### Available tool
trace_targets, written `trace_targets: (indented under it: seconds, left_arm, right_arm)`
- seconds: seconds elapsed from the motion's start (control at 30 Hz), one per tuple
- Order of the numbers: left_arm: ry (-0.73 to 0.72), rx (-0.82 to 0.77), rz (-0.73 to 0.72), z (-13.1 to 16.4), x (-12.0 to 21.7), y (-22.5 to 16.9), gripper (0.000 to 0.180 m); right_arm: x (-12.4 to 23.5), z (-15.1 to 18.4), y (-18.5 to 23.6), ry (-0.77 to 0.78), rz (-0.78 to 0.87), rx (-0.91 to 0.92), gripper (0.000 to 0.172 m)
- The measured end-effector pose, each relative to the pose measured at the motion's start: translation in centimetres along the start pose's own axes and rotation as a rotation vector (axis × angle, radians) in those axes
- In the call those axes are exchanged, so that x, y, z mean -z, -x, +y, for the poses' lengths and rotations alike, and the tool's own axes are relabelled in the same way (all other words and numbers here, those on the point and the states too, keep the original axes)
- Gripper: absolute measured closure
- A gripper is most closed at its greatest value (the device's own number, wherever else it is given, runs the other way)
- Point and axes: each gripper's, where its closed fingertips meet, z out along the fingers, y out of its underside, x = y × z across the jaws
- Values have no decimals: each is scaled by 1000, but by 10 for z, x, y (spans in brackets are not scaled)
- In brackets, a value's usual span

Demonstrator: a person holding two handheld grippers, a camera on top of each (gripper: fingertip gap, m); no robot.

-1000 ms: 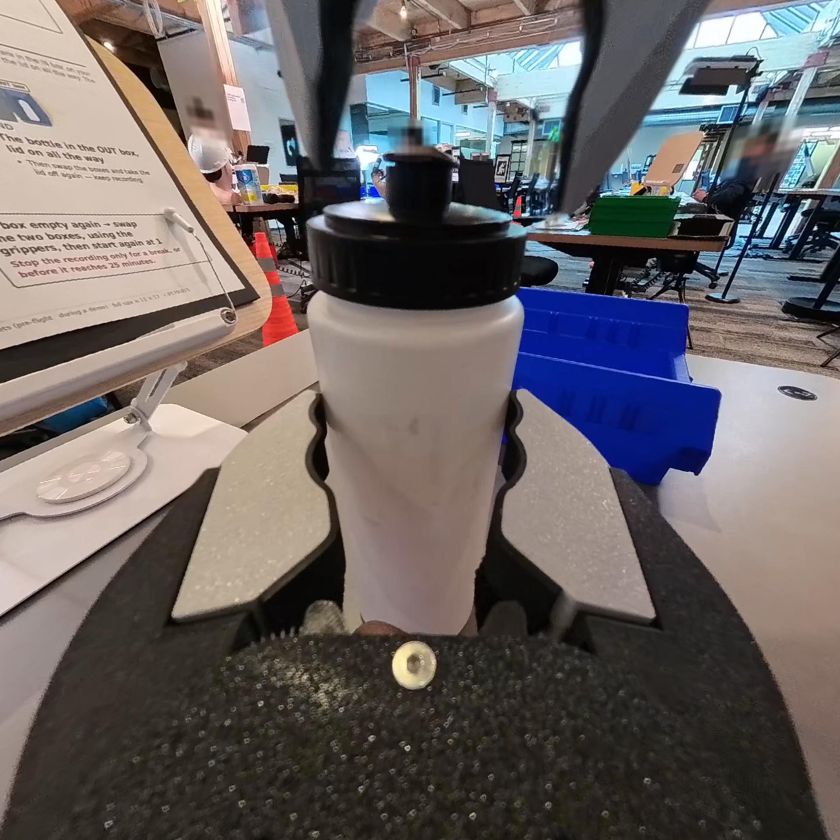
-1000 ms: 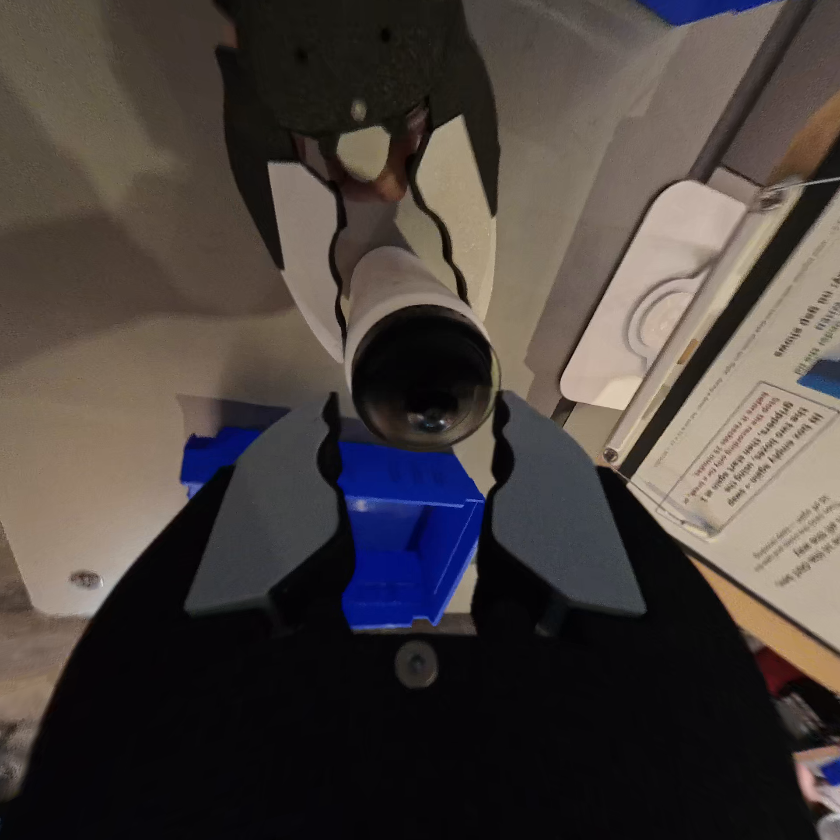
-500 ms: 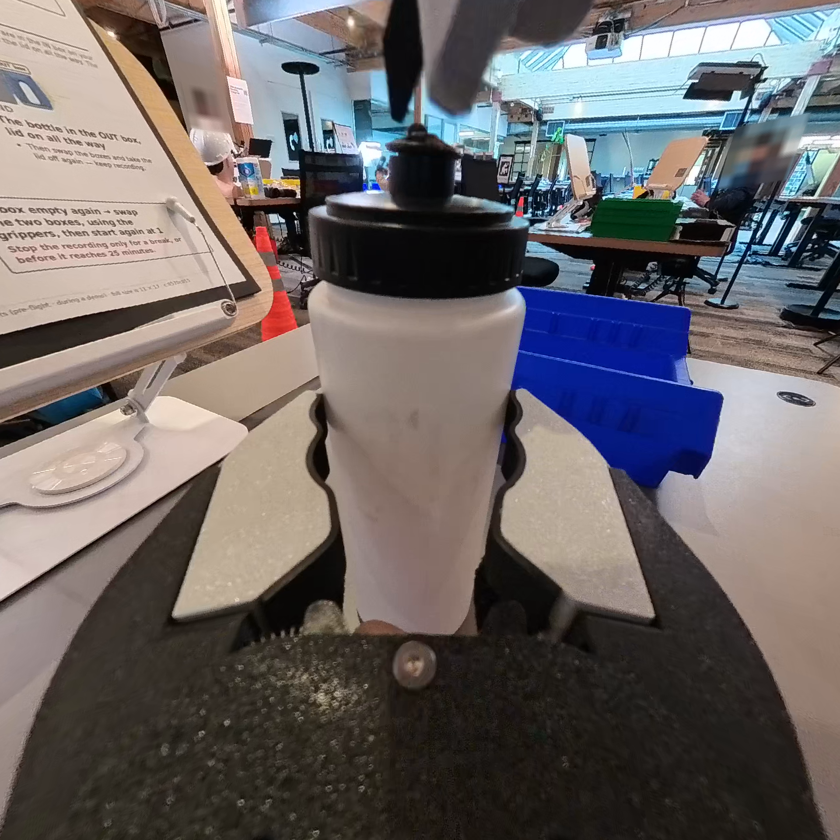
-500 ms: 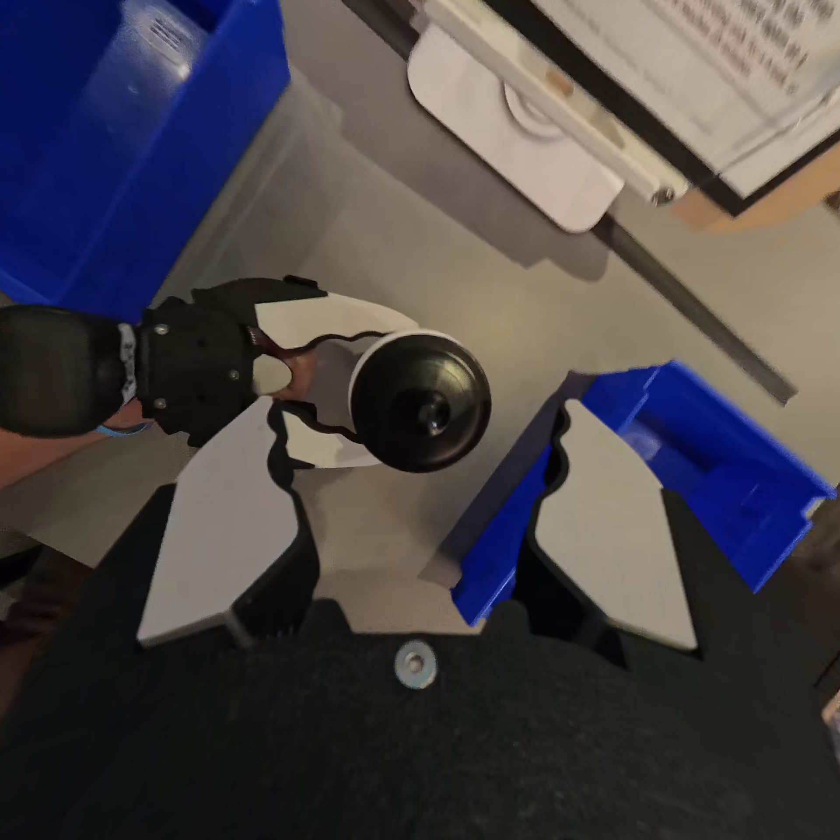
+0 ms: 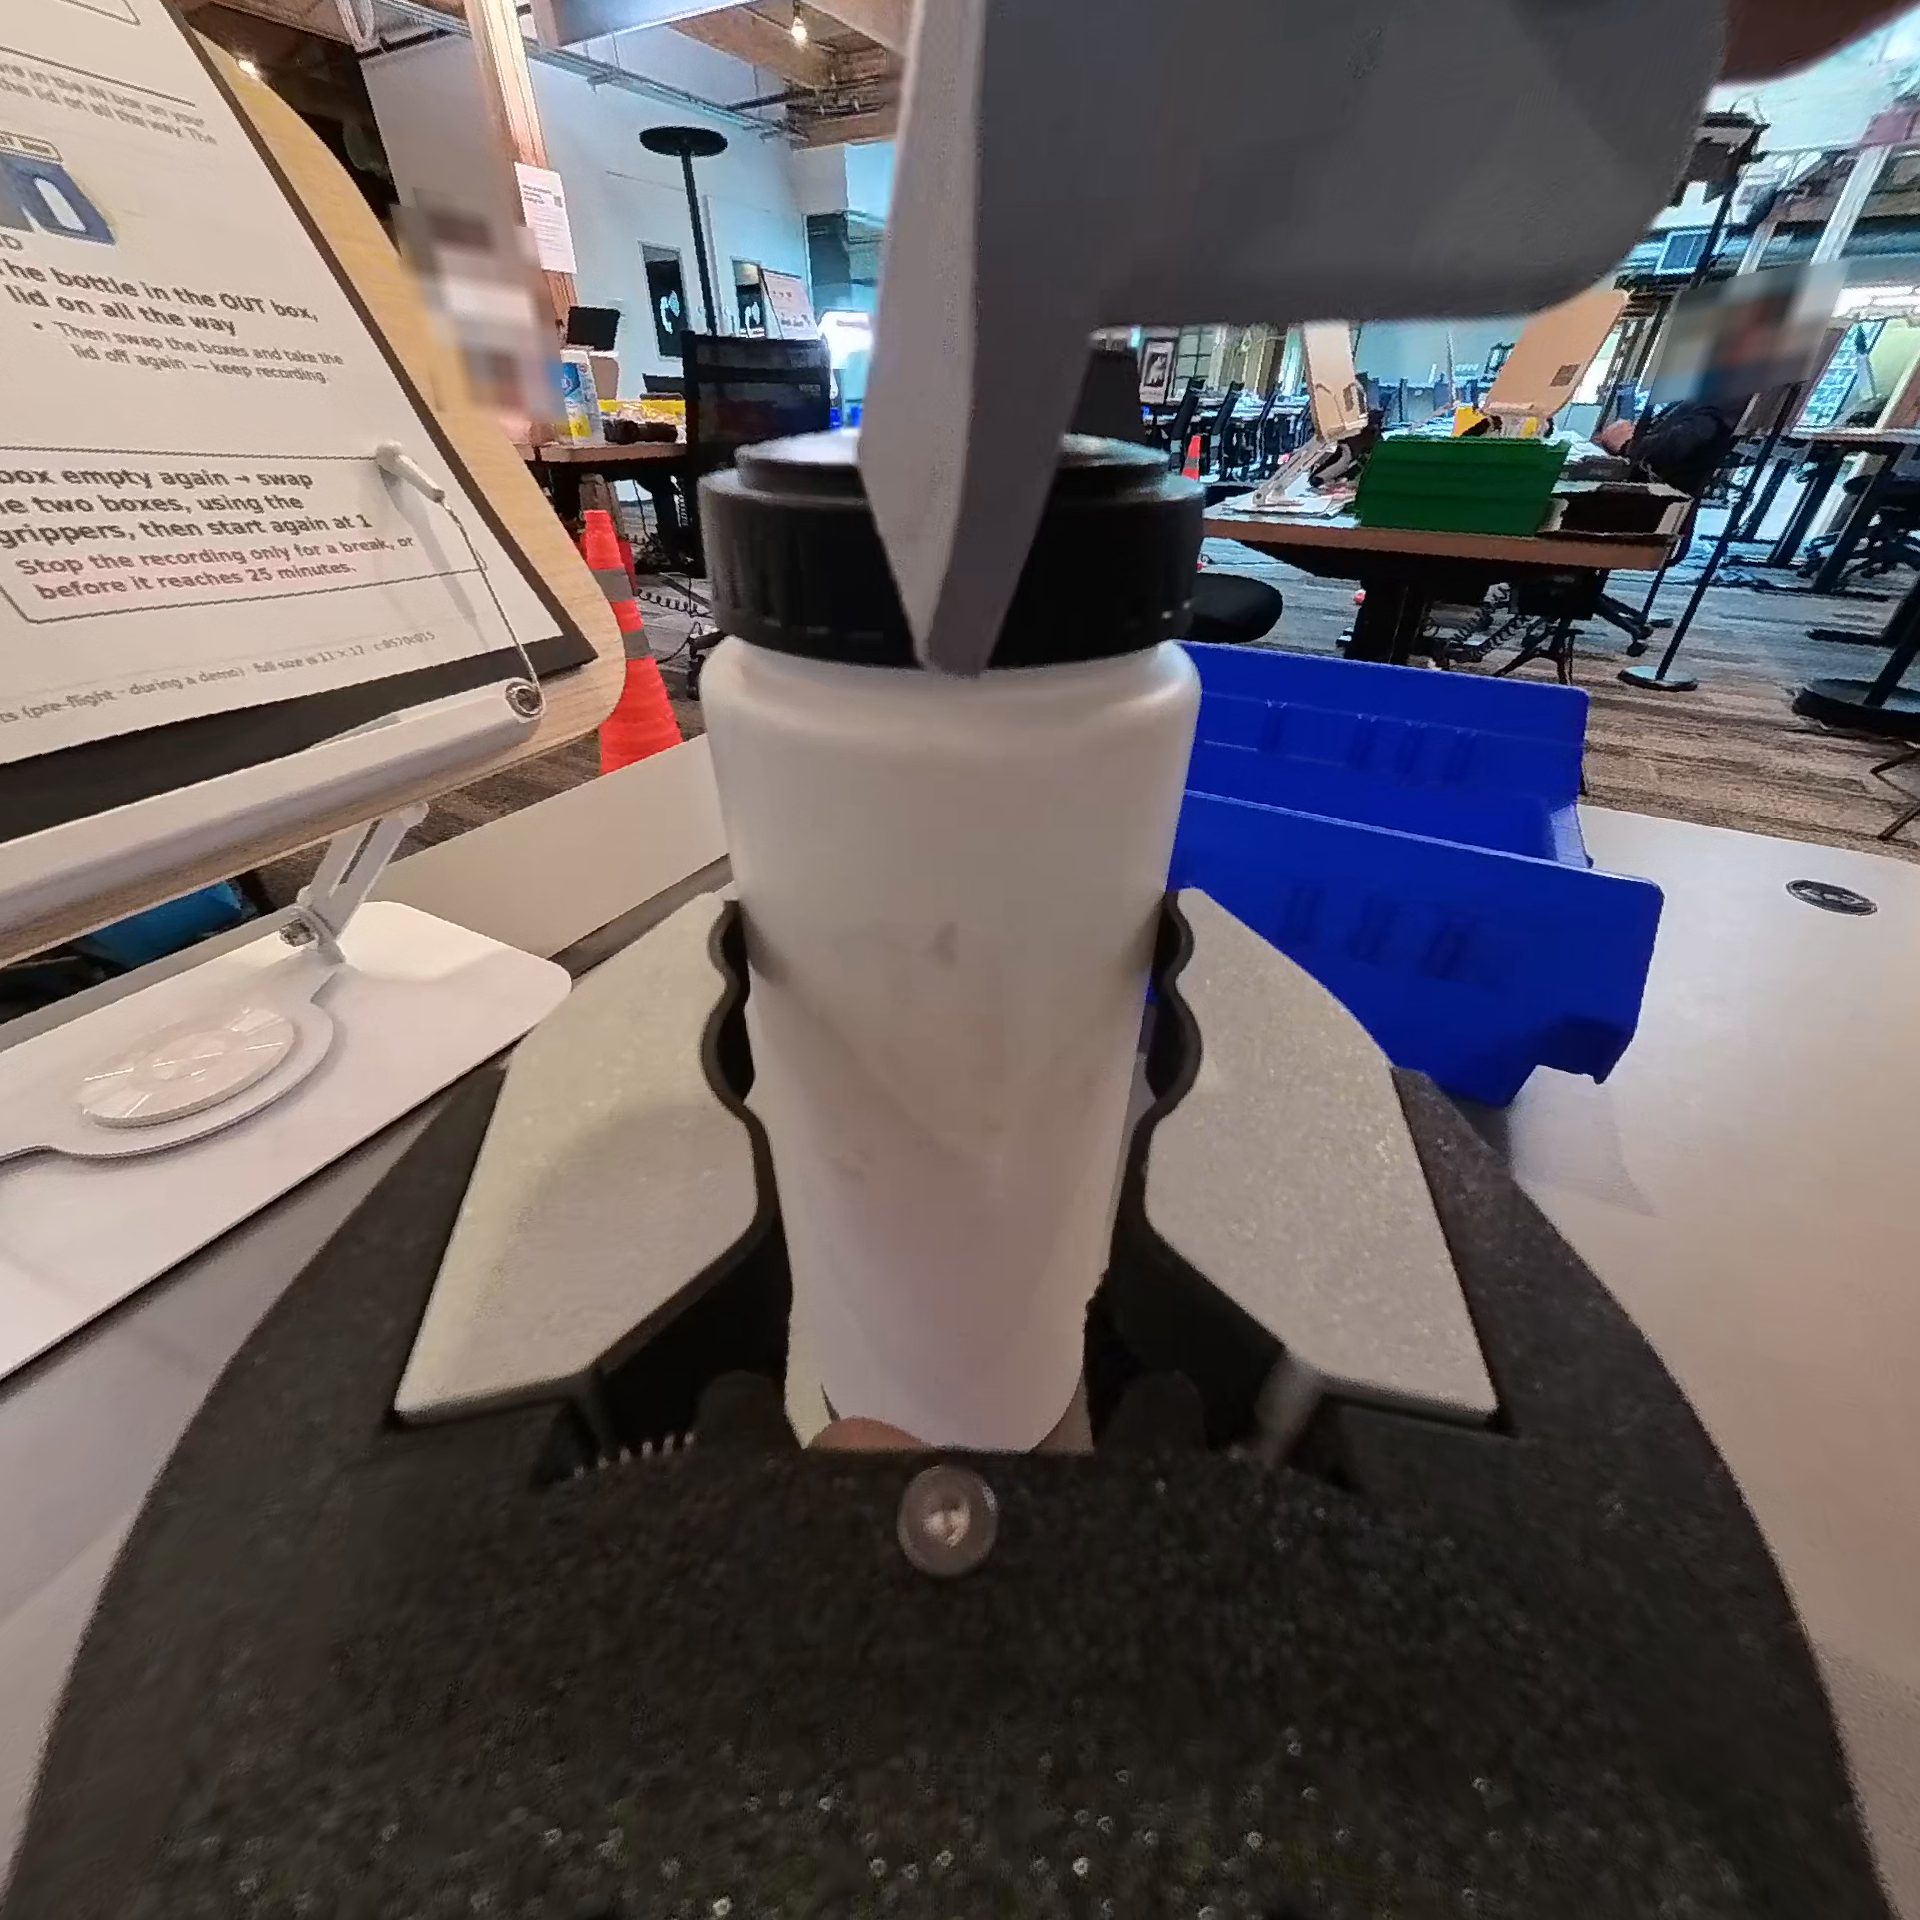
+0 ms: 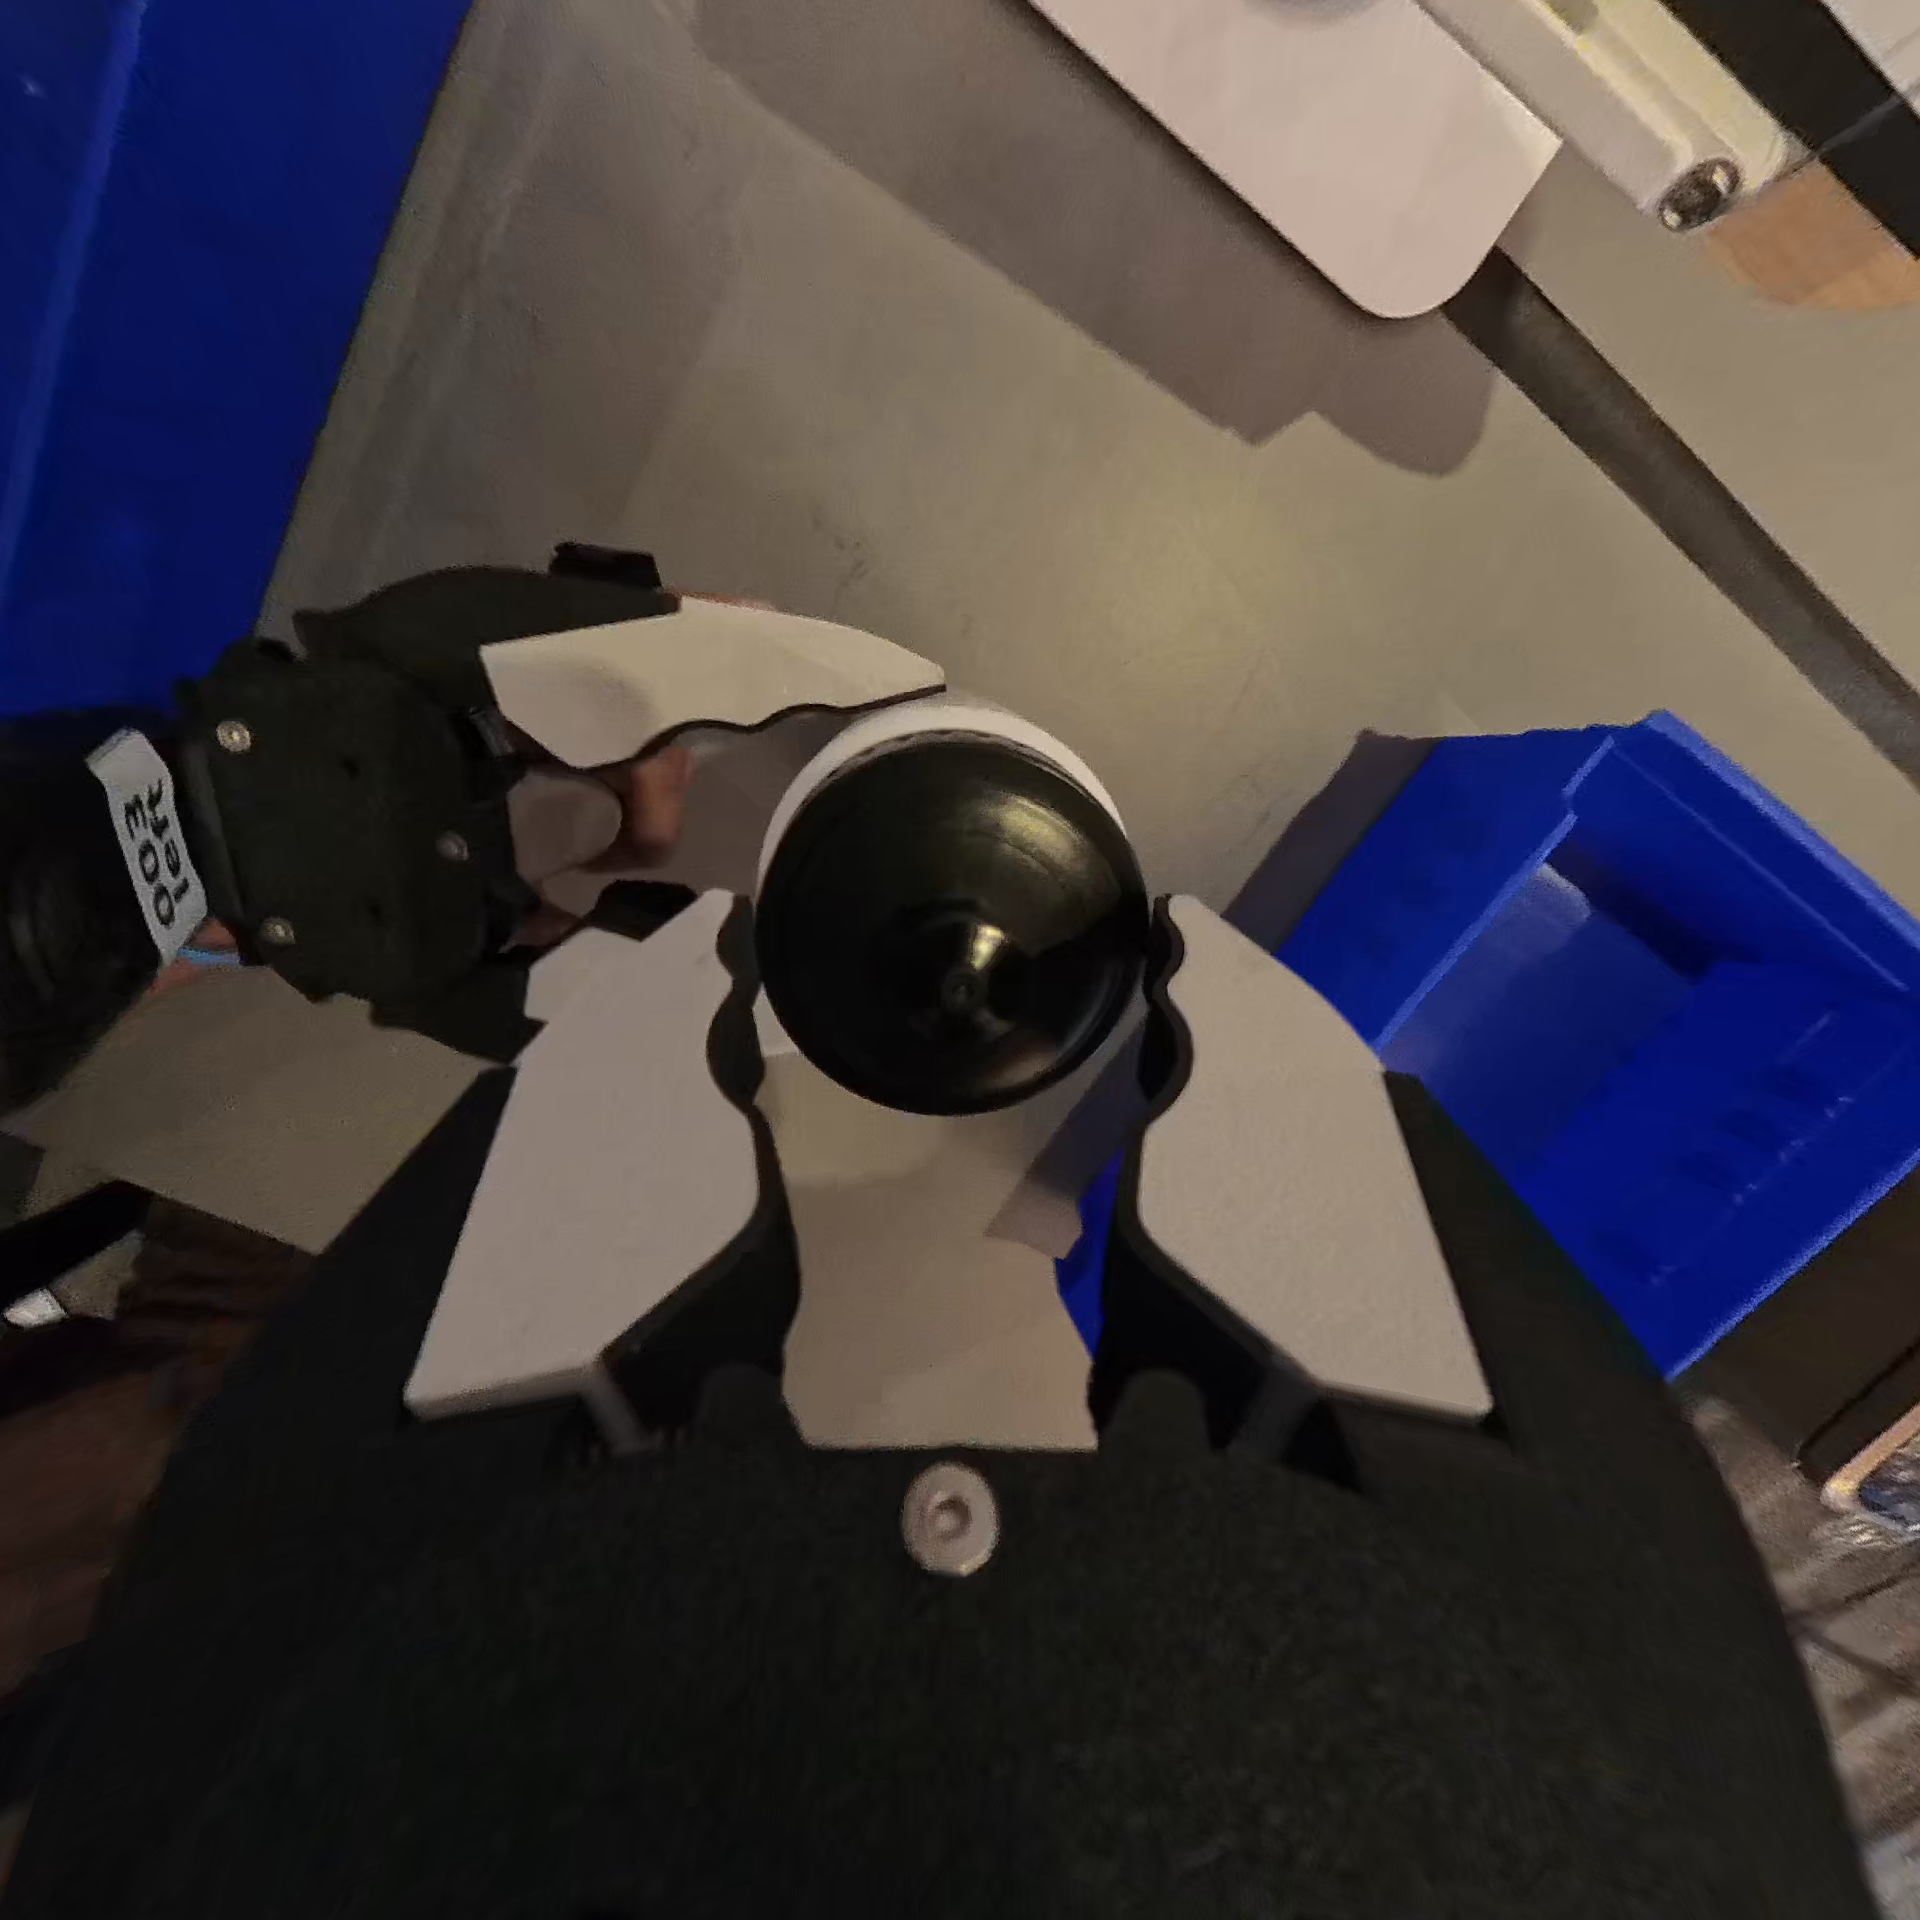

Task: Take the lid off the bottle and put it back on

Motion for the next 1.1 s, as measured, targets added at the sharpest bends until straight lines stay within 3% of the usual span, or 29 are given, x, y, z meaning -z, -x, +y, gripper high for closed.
trace_targets:
  seconds: [0.17,0.57,0.7,0.8,0.83,0.93,1.03,1.1]
  left_arm:
    - [-3,0,4,0,0,0,106]
    - [0,-27,8,1,0,-6,107]
    - [0,-18,12,1,0,-6,107]
    - [3,-19,14,1,0,-6,107]
    - [3,-19,14,1,0,-6,107]
    - [4,-17,13,1,-1,-6,107]
    - [6,-13,13,1,-1,-6,107]
    - [8,-10,11,1,-1,-5,107]
  right_arm:
    - [0,1,1,26,-33,275,100]
    - [3,8,1,47,-82,1261,101]
    - [4,7,1,41,-101,1246,101]
    - [17,4,4,-61,-122,1171,98]
    - [23,-1,4,-114,-112,1109,86]
    - [38,-11,2,-207,-147,806,74]
    - [36,-17,-7,-240,-163,410,75]
    - [34,-17,-2,-269,-211,279,75]
